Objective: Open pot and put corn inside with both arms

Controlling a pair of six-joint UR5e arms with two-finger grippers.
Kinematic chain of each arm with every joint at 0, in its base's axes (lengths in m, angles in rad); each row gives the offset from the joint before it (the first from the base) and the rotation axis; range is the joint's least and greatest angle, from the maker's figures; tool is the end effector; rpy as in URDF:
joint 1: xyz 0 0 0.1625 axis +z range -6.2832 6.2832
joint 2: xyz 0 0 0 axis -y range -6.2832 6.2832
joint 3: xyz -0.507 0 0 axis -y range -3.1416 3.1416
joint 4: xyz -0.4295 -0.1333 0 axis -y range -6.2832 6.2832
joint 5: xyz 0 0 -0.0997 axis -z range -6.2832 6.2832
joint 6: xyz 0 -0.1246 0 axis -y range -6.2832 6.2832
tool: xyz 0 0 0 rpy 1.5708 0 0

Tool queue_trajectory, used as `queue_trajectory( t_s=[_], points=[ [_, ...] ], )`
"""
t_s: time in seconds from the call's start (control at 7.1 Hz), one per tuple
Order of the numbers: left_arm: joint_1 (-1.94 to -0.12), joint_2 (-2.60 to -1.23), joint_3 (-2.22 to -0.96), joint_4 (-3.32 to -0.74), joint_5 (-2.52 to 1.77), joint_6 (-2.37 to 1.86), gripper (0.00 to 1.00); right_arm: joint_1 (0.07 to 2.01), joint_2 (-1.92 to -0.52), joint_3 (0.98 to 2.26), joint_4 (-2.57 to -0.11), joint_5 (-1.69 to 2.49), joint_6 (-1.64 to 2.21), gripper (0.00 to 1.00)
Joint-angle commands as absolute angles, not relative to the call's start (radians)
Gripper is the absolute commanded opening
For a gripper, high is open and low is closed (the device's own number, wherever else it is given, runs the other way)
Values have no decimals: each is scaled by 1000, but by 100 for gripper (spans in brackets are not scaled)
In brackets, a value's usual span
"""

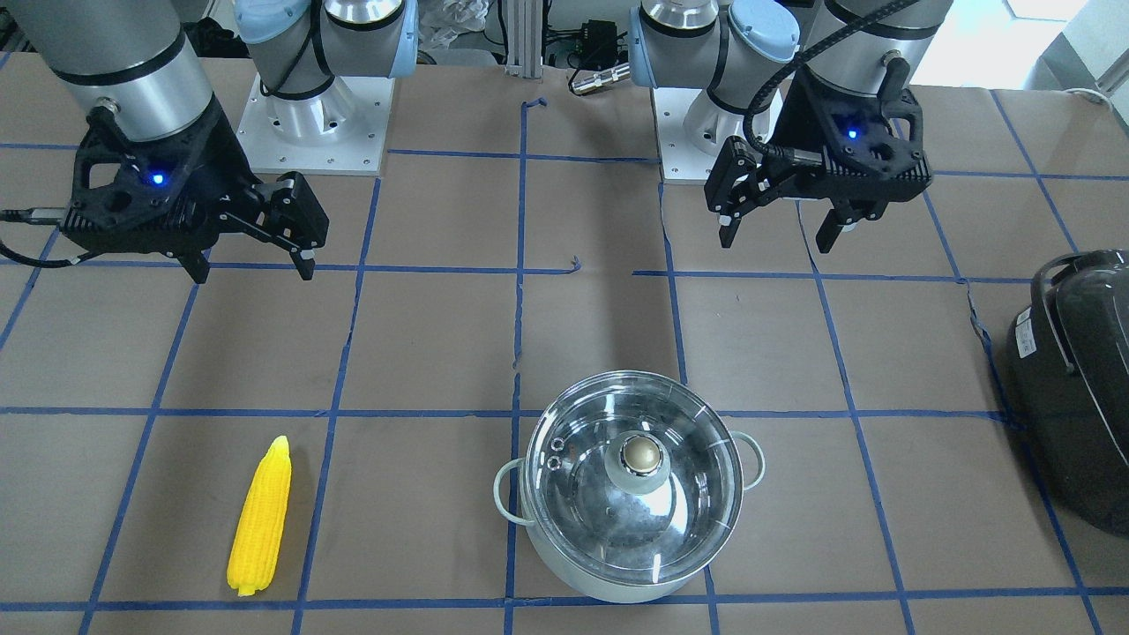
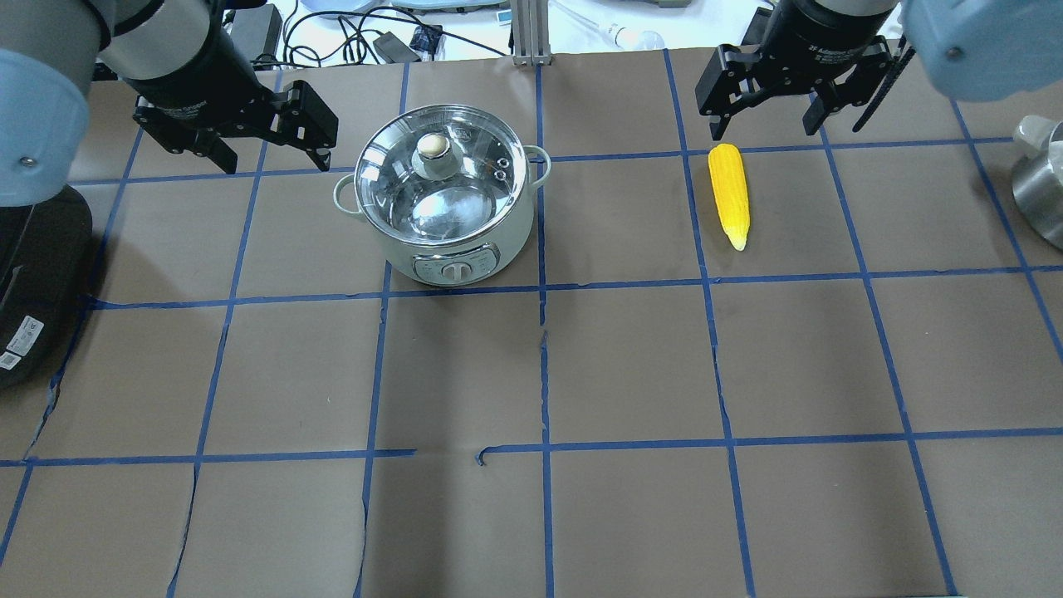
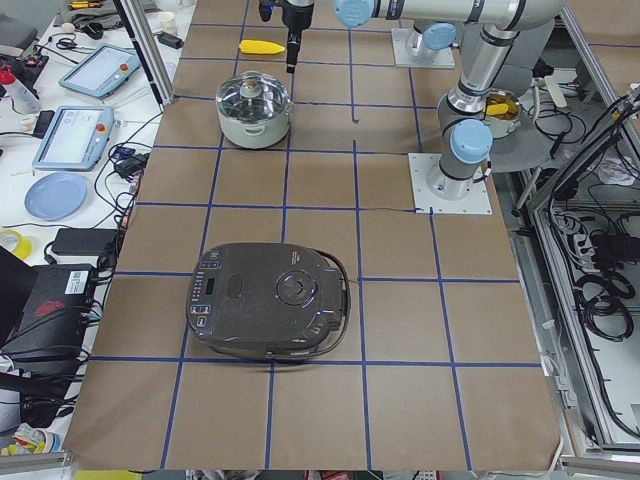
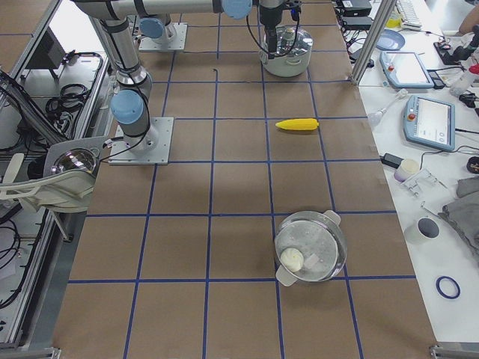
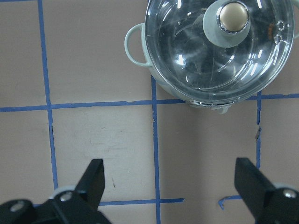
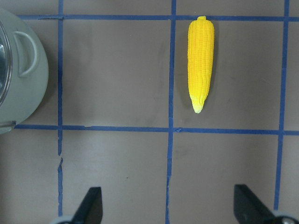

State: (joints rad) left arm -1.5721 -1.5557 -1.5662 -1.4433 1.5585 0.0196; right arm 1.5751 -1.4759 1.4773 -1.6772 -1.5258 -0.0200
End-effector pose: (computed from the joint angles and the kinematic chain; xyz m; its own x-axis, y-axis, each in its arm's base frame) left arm -0.1355 -0.5385 0.5693 -0.9997 0.0225 0.0093 0.0209 0.9889 -0.1469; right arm 0.1414 -0.5891 0.5533 -0.9987 -0.0289 -0.0426 -0.0243 0.9941 -0.1057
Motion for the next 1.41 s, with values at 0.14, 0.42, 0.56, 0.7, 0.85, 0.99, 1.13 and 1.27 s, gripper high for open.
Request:
queue_trajectory(
  t_s=[0.14, 0.42, 0.56, 0.7, 0.85, 0.99, 1.13, 1.27],
  points=[
    [-1569, -1559, -1571, -1439, 1559, 18, 100, 1568, -1445, 1480, -1726, -1509, -22, 100],
    [-1569, -1560, -1571, -1439, 1559, 18, 100, 1568, -1445, 1485, -1727, -1516, -25, 100],
    [-1571, -1560, -1571, -1439, 1559, 18, 100, 1566, -1445, 1485, -1726, -1516, -25, 100],
    [-1571, -1560, -1571, -1440, 1559, 18, 100, 1566, -1445, 1485, -1727, -1517, -26, 100],
    [-1569, -1563, -1571, -1440, 1559, 18, 100, 1566, -1445, 1483, -1738, -1523, -25, 100],
    [-1569, -1563, -1571, -1439, 1559, 18, 100, 1566, -1445, 1483, -1740, -1520, -26, 100],
    [-1571, -1565, -1569, -1443, 1560, 18, 100, 1566, -1445, 1485, -1740, -1520, -28, 100],
    [-1569, -1575, -1568, -1443, 1559, 18, 100, 1566, -1445, 1482, -1741, -1520, -28, 100]
  ],
)
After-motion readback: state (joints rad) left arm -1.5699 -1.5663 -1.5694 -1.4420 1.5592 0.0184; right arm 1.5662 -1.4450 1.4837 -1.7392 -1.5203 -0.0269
